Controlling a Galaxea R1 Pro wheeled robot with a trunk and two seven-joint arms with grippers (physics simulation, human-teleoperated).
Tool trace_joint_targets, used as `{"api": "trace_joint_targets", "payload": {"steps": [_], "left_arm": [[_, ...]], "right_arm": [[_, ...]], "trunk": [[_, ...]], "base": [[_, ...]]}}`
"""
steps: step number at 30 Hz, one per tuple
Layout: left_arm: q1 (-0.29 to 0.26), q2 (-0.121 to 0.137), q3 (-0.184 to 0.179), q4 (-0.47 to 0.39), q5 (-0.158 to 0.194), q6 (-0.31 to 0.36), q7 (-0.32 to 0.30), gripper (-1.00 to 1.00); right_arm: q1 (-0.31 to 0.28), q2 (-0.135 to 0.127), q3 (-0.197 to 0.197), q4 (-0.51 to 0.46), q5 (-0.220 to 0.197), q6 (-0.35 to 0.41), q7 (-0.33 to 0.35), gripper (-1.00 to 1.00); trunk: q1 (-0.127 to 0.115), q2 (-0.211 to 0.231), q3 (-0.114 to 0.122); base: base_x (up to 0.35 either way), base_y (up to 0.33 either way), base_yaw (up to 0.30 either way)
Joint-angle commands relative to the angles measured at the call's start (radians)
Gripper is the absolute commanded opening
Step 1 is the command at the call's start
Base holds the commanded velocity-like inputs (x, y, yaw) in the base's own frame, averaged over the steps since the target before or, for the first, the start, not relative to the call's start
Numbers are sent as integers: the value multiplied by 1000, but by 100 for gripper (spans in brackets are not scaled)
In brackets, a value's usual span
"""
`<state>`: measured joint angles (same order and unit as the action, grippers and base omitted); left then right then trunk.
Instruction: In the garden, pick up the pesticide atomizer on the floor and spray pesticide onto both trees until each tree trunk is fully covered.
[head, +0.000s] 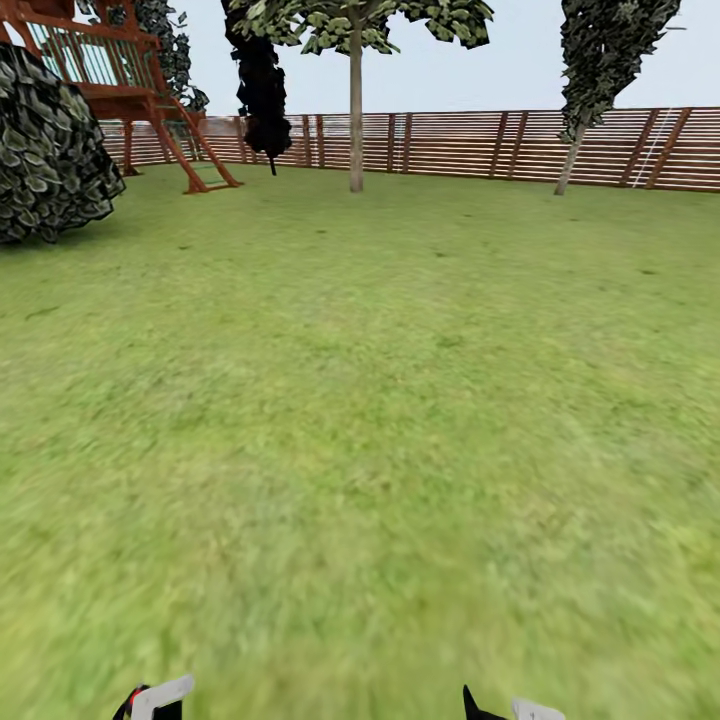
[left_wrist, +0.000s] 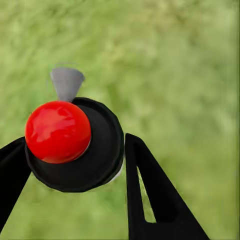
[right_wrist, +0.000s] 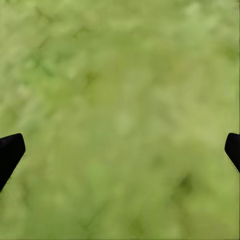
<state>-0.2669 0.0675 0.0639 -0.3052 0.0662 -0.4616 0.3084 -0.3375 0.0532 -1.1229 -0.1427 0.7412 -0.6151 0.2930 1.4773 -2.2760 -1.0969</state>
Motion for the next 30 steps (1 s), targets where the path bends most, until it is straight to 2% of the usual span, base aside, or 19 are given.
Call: {"api": "trace_joint_targets", "payload": {"steps": [1,30], "left_arm": [[0,0,0,0,0,0,0,-100],[0,0,0,0,0,0,0,-100]], "right_arm": [[0,0,0,0,0,0,0,100],[0,0,0,0,0,0,0,100]], "trunk": [[0,0,0],[0,0,0]], "base": [[339,0,0],[339,0,0]]}}
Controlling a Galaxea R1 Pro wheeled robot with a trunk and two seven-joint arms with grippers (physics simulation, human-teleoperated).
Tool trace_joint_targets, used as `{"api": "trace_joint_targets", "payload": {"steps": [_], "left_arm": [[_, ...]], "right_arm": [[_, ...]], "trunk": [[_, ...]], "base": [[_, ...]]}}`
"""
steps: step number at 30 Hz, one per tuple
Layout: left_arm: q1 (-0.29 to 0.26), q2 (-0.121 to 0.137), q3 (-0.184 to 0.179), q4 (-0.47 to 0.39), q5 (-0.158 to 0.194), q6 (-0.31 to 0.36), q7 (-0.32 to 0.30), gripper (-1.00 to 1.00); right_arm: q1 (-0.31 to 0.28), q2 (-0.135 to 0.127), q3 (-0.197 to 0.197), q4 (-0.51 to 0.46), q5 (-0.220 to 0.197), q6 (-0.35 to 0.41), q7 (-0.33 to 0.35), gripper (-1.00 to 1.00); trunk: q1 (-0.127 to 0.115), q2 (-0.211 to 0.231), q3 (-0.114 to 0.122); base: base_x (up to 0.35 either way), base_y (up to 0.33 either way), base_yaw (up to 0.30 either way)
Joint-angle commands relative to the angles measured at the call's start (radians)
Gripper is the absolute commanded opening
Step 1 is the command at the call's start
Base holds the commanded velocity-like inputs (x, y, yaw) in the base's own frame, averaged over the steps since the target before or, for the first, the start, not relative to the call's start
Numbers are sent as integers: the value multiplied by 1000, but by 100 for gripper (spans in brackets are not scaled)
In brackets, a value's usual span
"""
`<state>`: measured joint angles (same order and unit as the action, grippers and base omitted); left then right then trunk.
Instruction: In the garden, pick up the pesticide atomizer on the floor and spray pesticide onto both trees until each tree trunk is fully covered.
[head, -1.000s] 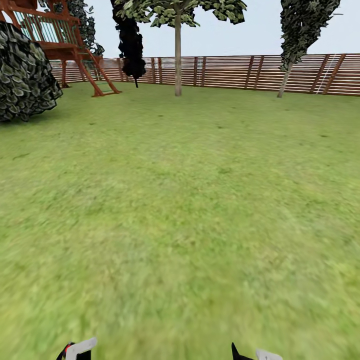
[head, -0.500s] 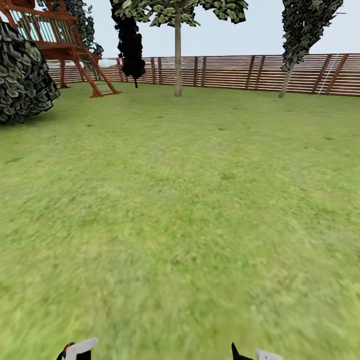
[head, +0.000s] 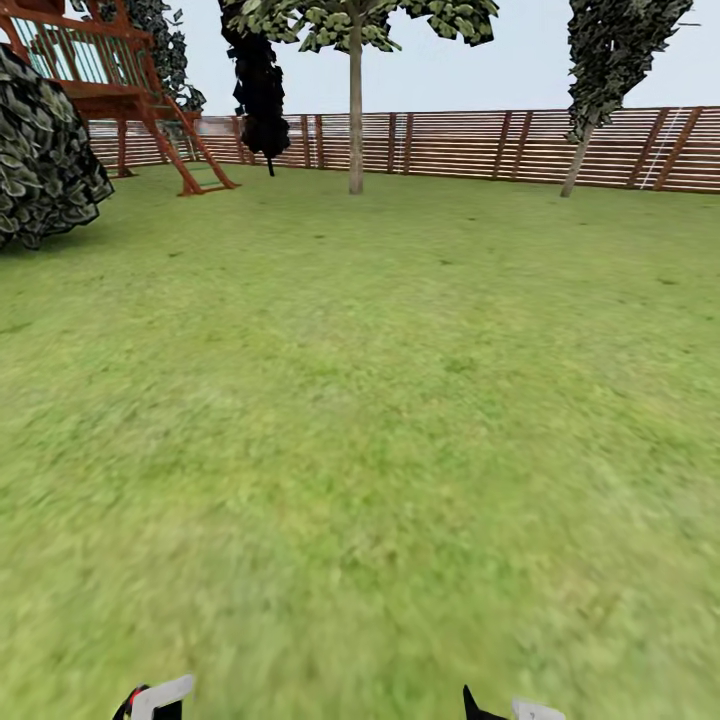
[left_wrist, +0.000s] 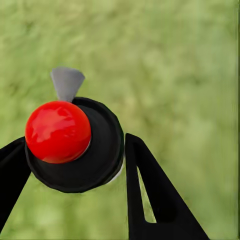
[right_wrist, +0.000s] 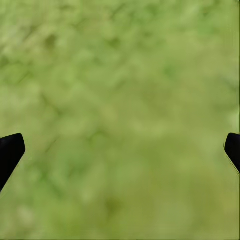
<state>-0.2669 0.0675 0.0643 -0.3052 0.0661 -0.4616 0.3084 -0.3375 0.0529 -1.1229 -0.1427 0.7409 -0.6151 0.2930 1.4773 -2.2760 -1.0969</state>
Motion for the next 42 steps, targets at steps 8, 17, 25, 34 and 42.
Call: {"api": "trace_joint_targets", "payload": {"steps": [8,17,25,34,42], "left_arm": [[0,0,0,0,0,0,0,-100],[0,0,0,0,0,0,0,-100],[0,0,0,0,0,0,0,-100],[0,0,0,0,0,0,0,-100],[0,0,-1,0,0,0,0,-100]], "right_arm": [[0,-1,0,0,0,0,0,100],[0,0,0,0,0,0,0,100],[0,0,0,0,0,0,0,100],[0,0,0,0,0,0,0,100],[0,0,0,0,0,0,0,100]], "trunk": [[0,0,0],[0,0,0],[0,0,0],[0,0,0],[0,0,0]], "base": [[339,0,0],[339,0,0],[339,0,0],[339,0,0],[339,0,0]]}}
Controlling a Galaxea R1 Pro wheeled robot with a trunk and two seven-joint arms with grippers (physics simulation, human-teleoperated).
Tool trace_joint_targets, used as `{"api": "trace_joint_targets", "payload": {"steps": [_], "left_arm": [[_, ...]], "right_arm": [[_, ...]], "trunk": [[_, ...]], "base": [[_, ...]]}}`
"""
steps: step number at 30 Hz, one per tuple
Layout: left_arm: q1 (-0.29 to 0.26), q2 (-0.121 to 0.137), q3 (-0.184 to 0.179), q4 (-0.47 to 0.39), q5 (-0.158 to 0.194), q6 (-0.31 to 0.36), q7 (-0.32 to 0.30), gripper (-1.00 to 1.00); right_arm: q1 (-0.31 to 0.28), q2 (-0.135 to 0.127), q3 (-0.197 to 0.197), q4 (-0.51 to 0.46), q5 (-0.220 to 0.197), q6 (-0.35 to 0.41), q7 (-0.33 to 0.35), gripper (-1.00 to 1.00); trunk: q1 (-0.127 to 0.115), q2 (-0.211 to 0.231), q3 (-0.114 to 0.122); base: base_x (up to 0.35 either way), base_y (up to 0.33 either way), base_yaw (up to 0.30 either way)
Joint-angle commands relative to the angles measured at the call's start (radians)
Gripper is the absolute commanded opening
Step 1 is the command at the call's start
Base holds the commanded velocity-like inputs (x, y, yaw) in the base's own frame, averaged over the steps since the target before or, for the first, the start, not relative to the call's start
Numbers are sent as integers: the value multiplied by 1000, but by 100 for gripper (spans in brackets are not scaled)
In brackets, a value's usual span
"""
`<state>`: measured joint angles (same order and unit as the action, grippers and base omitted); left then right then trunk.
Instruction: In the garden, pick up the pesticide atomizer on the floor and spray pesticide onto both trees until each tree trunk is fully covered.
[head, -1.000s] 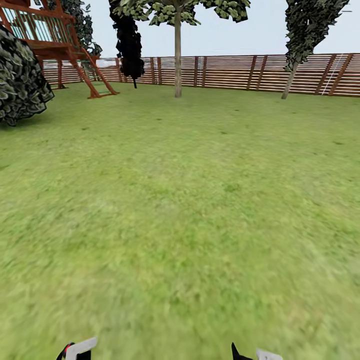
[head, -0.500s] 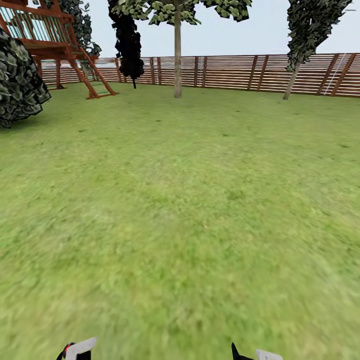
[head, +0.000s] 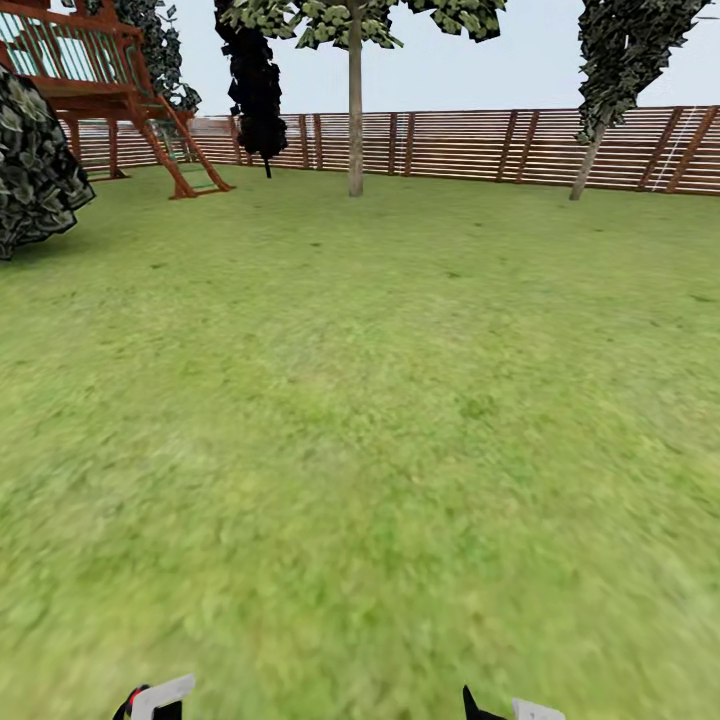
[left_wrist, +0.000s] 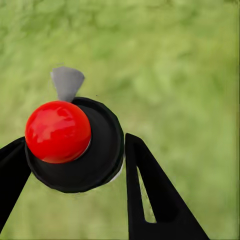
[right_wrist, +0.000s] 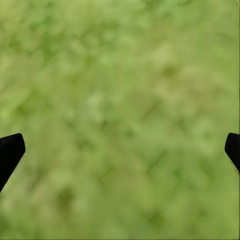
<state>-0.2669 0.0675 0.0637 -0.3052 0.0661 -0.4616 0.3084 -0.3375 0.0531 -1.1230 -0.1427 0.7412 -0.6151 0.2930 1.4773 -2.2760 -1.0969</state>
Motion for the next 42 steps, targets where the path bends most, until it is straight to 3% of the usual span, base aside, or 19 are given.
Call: {"api": "trace_joint_targets", "payload": {"steps": [1,42], "left_arm": [[0,0,0,0,0,0,0,-100],[0,0,0,0,0,0,0,-100]], "right_arm": [[0,0,0,0,0,0,0,100],[0,-1,0,0,0,0,0,100]], "trunk": [[0,0,0],[0,0,0]], "base": [[339,0,0],[339,0,0]]}}
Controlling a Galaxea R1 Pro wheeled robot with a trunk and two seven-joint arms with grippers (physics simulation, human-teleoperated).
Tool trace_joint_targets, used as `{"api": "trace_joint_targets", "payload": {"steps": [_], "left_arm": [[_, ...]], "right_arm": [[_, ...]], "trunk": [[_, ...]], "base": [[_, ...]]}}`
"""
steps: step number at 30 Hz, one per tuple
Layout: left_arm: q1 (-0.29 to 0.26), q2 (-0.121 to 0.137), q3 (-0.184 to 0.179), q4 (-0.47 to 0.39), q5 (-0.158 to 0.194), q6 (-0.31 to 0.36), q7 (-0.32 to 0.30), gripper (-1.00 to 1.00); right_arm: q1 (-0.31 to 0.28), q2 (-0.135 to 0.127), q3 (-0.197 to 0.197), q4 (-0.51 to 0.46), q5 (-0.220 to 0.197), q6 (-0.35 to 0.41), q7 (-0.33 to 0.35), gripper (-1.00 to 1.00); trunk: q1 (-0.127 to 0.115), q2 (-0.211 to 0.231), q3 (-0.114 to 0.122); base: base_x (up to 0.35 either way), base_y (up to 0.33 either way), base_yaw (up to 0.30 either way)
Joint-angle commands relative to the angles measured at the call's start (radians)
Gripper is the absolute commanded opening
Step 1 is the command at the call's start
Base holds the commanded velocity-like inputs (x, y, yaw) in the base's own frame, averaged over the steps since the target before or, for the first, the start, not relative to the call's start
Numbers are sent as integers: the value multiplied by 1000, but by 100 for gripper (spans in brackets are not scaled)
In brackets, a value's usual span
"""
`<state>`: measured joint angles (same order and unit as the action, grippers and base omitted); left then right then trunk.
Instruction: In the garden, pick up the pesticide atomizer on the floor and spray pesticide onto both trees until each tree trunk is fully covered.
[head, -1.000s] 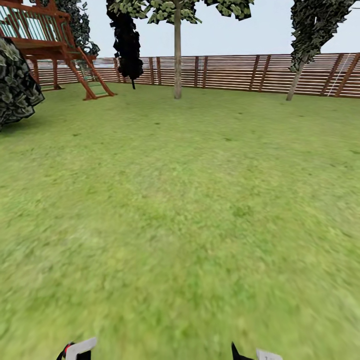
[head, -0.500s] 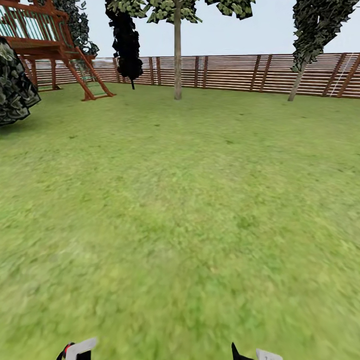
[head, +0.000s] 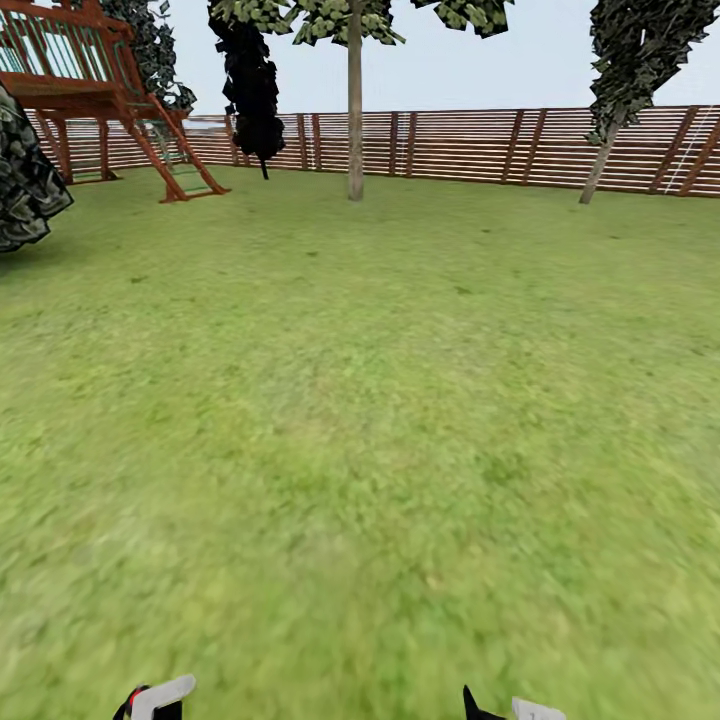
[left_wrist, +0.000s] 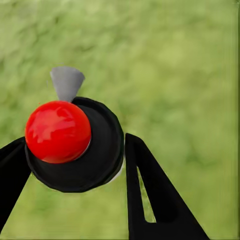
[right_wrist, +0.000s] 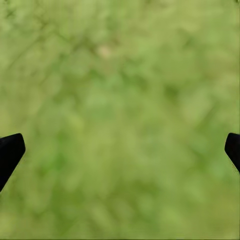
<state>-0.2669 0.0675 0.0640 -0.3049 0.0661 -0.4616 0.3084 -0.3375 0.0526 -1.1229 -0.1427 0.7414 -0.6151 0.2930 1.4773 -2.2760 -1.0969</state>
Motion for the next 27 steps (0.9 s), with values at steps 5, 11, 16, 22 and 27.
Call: {"api": "trace_joint_targets", "payload": {"steps": [5,11,16,22,27], "left_arm": [[0,0,-1,0,0,0,0,-100],[0,0,0,0,0,0,0,-100],[0,0,0,0,0,0,0,-100],[0,0,0,0,0,0,0,-100],[0,0,0,0,0,0,0,-100]], "right_arm": [[0,0,0,0,0,0,0,100],[0,0,0,0,0,0,0,100],[0,0,0,0,0,0,0,100],[0,0,0,0,0,0,0,100],[0,0,0,0,0,0,0,100]], "trunk": [[0,0,0],[0,0,0],[0,0,0],[0,0,0],[0,0,0]], "base": [[339,0,0],[339,0,0],[339,0,0],[339,0,0],[339,0,0]]}}
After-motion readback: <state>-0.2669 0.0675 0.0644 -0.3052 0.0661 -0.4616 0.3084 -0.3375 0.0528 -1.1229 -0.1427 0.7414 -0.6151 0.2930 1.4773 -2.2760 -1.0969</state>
